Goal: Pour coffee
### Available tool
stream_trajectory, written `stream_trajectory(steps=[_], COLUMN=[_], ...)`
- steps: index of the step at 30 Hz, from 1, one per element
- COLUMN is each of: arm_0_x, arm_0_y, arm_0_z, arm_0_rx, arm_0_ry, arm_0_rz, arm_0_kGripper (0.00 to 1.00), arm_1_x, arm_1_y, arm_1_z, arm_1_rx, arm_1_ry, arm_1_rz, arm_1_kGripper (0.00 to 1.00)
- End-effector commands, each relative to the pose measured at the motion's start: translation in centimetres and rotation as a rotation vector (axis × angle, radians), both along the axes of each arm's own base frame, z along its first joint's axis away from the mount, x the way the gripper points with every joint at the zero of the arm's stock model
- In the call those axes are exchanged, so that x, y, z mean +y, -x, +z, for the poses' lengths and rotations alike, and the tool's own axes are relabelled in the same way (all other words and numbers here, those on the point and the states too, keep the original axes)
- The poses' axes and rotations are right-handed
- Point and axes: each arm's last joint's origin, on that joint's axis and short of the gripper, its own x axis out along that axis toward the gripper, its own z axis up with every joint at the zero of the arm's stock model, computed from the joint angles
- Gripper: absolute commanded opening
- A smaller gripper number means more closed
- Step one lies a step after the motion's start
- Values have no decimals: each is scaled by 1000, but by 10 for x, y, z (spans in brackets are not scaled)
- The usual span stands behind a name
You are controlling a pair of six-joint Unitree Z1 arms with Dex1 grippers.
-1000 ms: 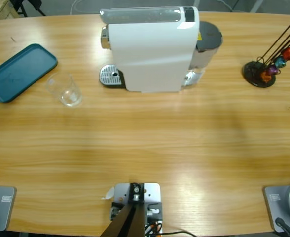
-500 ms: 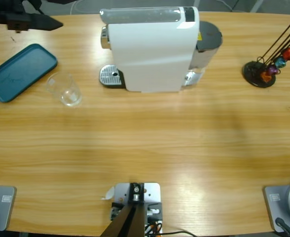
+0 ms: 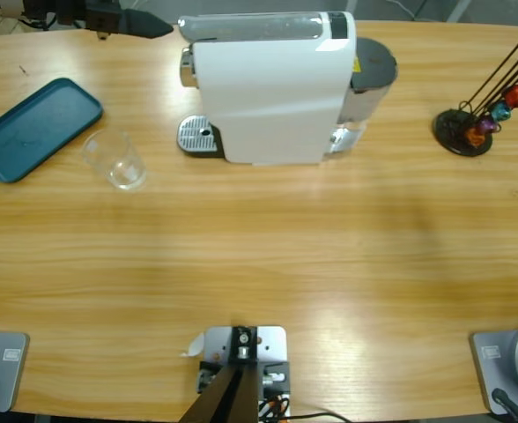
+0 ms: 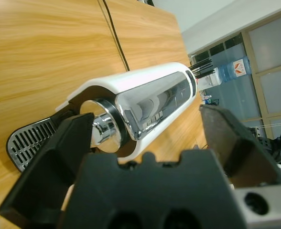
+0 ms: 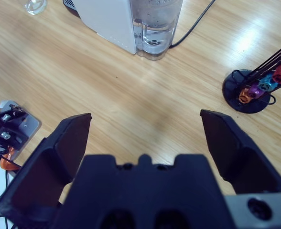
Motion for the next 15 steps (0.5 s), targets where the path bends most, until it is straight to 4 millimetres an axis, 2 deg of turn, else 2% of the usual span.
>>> stream_trajectory(steps=[1, 2, 3, 11, 12, 13, 15], arm_0_x=[-1, -1, -2, -6, -6, -5, -6], arm_0_y=[5, 5, 4, 3, 3, 3, 4], arm_0_z=[-20, -19, -20, -27, -27, -28, -29], arm_0_rx=[63, 64, 72, 94, 94, 96, 99], arm_0_ry=[-23, -20, -19, -28, -28, -29, -31], arm_0_rz=[-8, -7, -6, -10, -10, -10, -12], arm_0_kGripper=[616, 527, 494, 472, 310, 239, 224], arm_1_x=[3, 3, 3, 3, 4, 4, 4], arm_1_y=[-3, -4, -4, -5, -5, -5, -5], arm_1_z=[-8, -8, -8, -8, -8, -8, -8], arm_1_rx=[34, 35, 35, 38, 38, 39, 39], arm_1_ry=[33, 34, 34, 36, 36, 37, 37], arm_1_rz=[-11, -11, -11, -12, -12, -12, -12], arm_1_kGripper=[1000, 1000, 1000, 1000, 1000, 1000, 1000])
